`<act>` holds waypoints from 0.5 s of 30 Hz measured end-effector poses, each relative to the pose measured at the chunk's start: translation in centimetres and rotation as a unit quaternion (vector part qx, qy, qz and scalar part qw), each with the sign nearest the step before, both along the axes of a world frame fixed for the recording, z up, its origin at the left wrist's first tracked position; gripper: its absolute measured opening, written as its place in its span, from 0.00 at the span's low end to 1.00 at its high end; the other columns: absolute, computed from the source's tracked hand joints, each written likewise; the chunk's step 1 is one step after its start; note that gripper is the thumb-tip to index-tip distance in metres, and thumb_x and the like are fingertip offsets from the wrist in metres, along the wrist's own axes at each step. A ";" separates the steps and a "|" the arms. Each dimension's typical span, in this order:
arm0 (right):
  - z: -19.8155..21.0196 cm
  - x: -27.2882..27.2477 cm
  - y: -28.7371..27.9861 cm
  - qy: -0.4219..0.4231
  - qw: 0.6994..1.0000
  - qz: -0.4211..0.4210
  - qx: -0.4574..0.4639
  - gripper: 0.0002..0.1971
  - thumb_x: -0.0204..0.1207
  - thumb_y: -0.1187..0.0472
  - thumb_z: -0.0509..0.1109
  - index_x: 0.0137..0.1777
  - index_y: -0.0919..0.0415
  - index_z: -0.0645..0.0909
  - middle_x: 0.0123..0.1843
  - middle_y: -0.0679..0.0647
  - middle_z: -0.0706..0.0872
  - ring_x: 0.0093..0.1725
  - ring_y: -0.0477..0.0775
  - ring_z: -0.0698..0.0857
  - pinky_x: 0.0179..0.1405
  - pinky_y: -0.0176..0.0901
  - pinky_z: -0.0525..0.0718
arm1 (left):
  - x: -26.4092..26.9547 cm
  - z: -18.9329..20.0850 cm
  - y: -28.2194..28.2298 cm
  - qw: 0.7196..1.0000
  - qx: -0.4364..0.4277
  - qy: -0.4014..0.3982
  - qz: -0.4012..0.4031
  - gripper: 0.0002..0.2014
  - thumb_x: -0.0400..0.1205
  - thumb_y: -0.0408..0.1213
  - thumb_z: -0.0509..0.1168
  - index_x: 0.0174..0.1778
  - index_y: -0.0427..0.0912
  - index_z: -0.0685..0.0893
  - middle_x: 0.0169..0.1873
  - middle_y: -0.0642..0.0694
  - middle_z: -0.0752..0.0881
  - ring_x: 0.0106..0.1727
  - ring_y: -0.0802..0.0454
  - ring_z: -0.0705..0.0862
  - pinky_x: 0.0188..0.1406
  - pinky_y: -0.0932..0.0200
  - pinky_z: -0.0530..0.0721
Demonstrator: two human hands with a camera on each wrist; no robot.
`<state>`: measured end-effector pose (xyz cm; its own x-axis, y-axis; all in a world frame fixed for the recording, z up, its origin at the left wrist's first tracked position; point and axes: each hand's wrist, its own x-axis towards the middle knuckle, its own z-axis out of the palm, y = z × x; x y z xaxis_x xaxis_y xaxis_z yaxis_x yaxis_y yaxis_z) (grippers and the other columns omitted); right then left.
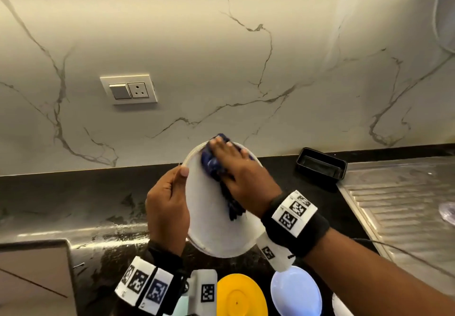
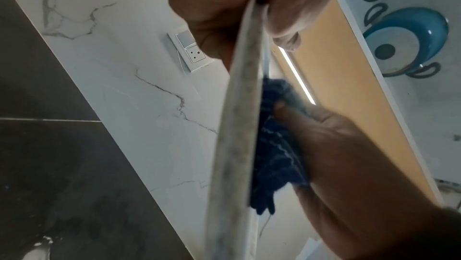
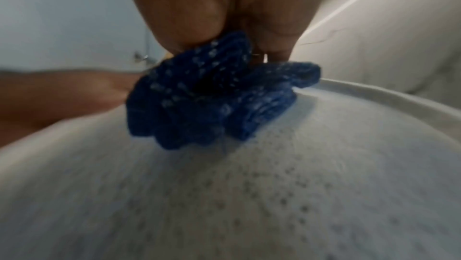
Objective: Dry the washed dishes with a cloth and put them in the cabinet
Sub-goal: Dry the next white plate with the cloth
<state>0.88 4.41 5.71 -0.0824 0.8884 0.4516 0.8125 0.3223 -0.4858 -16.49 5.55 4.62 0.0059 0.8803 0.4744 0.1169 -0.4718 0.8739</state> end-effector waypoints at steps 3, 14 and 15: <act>0.2 1.1 0.4 0.075 0.990 -0.085 -0.081 0.30 0.87 0.61 0.60 0.88 0.52 0.55 0.89 0.47 0.55 0.88 0.50 0.52 0.87 0.43 0.47 | 0.3 0.0 -0.1 1.000 -0.003 -0.009 -0.005 0.15 0.86 0.48 0.59 0.49 0.44 0.89 0.27 0.57 0.83 0.29 0.63 0.77 0.29 0.73 0.73; -0.1 -2.2 -1.6 -0.220 0.952 0.211 0.002 0.36 0.81 0.62 0.71 0.87 0.57 0.60 0.87 0.55 0.61 0.87 0.61 0.55 0.86 0.62 0.51 | 0.2 -0.2 0.2 0.980 -0.146 -0.127 -0.052 0.27 0.85 0.61 0.55 0.50 0.42 0.89 0.44 0.42 0.93 0.51 0.43 0.92 0.50 0.47 0.90; -0.3 -2.2 -2.0 -0.233 0.948 0.216 0.011 0.36 0.79 0.64 0.72 0.86 0.58 0.62 0.86 0.56 0.64 0.86 0.61 0.57 0.86 0.63 0.52 | 0.1 -0.3 0.1 0.981 -0.145 -0.117 -0.056 0.22 0.88 0.54 0.59 0.50 0.39 0.88 0.43 0.41 0.92 0.50 0.42 0.92 0.51 0.44 0.90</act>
